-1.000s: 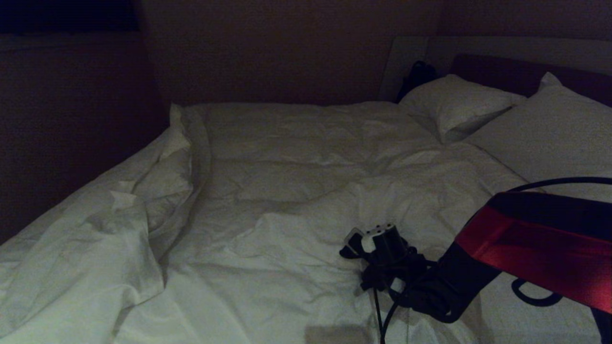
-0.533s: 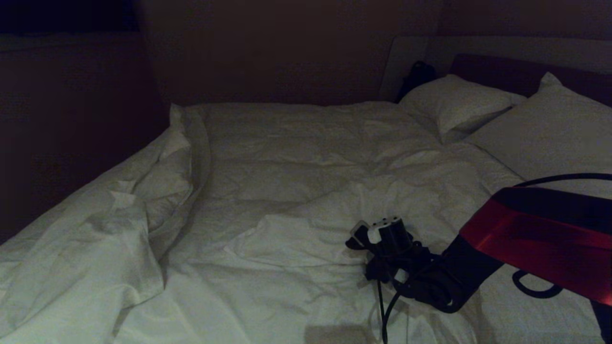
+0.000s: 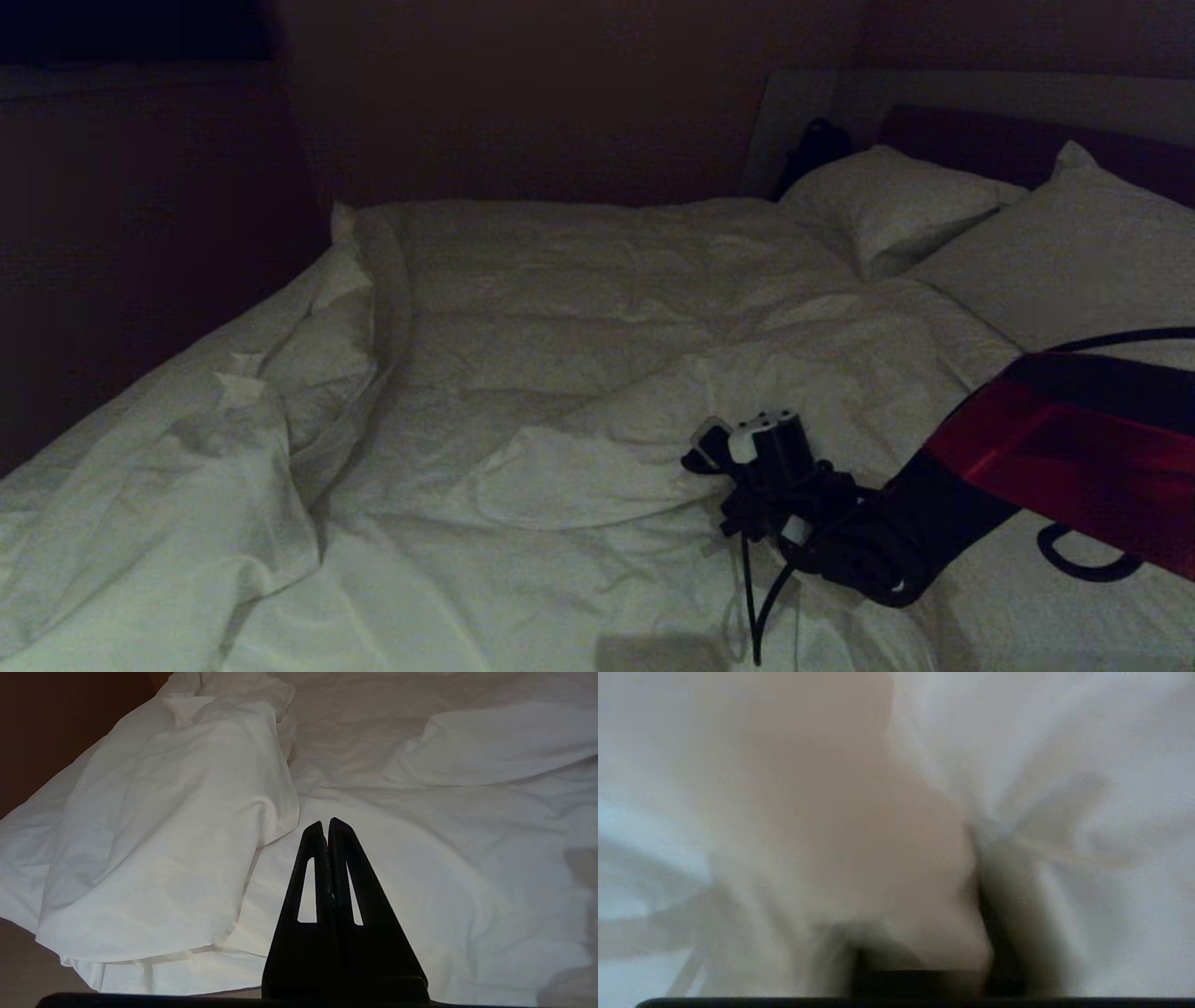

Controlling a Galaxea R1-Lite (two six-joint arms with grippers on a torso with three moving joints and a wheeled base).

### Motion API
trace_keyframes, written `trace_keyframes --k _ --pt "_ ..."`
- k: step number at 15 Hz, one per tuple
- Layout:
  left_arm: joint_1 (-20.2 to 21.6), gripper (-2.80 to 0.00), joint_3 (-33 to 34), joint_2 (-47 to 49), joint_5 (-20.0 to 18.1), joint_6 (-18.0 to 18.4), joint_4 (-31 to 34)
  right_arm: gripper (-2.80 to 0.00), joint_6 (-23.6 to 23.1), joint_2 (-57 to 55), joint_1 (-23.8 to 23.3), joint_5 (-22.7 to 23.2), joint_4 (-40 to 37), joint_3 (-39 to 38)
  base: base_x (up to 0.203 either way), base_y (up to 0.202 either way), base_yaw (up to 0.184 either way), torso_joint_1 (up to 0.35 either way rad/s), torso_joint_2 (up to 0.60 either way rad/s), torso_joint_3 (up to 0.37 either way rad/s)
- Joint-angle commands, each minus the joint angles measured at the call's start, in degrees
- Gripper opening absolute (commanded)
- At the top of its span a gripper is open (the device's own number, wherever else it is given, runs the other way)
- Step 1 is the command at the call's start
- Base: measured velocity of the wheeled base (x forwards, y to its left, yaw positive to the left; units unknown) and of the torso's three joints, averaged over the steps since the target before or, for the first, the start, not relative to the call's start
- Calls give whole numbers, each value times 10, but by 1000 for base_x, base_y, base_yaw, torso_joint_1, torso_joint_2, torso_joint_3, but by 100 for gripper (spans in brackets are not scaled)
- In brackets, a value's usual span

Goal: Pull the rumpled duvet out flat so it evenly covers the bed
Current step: Flatten the corners of the folded blanket

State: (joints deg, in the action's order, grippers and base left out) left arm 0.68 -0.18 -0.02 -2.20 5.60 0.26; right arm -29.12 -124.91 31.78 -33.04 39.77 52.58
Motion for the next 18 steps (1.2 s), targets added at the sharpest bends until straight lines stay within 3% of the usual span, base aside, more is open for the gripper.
trace_keyframes --k 1,10,18 --pt "0 -280 1 0 0 0 0 -280 -1 52 0 -1 2 -14 0 0 0 0 0 0" --pt "0 -280 0 0 0 0 0 -280 -1 278 -47 -1 1 -130 0 0 0 0 0 0" --pt "0 -280 0 0 0 0 0 -280 -4 562 -177 23 -54 -280 0 0 0 0 0 0"
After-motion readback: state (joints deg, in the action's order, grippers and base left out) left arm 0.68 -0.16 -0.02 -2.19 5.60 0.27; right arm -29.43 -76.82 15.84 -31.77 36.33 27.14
